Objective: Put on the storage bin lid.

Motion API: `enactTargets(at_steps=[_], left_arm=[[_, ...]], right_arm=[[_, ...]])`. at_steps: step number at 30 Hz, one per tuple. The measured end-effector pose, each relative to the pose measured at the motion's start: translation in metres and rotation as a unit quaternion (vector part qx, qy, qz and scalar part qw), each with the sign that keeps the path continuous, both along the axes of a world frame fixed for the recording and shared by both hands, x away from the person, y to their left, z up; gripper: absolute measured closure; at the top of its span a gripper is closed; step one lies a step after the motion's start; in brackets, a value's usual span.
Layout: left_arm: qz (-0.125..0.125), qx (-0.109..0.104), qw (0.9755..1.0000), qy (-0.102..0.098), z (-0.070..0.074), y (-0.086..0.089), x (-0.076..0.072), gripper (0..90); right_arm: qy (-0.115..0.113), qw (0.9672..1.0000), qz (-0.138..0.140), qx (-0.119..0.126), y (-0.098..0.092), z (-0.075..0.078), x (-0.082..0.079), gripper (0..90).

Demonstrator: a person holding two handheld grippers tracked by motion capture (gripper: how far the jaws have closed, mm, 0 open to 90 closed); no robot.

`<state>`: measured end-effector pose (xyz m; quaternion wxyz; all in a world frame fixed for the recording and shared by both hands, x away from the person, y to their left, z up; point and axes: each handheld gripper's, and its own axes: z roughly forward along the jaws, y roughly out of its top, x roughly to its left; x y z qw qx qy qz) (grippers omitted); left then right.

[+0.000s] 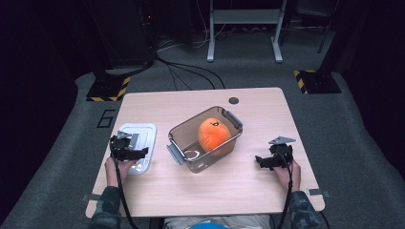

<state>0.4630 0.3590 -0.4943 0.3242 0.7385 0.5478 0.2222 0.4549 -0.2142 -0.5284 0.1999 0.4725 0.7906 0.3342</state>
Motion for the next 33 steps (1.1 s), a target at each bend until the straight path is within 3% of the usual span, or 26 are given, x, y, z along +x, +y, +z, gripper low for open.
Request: enactTargets(at_steps=[4,16,22,23,25,27,33], left_arm=[[0.013,0.003,0.9998,0.017,-0.004,0.008,0.009,2.4],[0.056,0.007,0.9980,0.026,-0.009,0.020,0.026,3.2],[0.063,0.009,0.9976,0.027,-0.009,0.022,0.030,4.9],[0.063,0.009,0.9976,0.027,-0.009,0.022,0.030,8.7],[0.059,0.007,0.9980,0.023,-0.008,0.021,0.029,26.3],[0.062,0.015,0.9976,0.025,-0.009,0.020,0.030,32.9],[0.075,0.013,0.9969,0.018,-0.010,0.021,0.030,46.7]], right_arm=[[0.000,1.0000,0.000,0.000,0.000,0.000,0.000,0.6],[0.003,1.0000,-0.004,0.000,0.000,0.000,-0.001,0.9],[0.002,1.0000,-0.004,0.000,0.000,0.000,-0.001,1.0],[0.002,1.0000,-0.004,0.000,0.000,0.000,-0.001,1.0],[0.002,1.0000,-0.004,0.001,0.000,0.000,-0.001,1.3],[0.001,1.0000,-0.006,0.000,0.000,0.000,-0.001,1.6],[0.002,1.0000,-0.006,0.001,0.000,0.000,-0.001,1.9]])
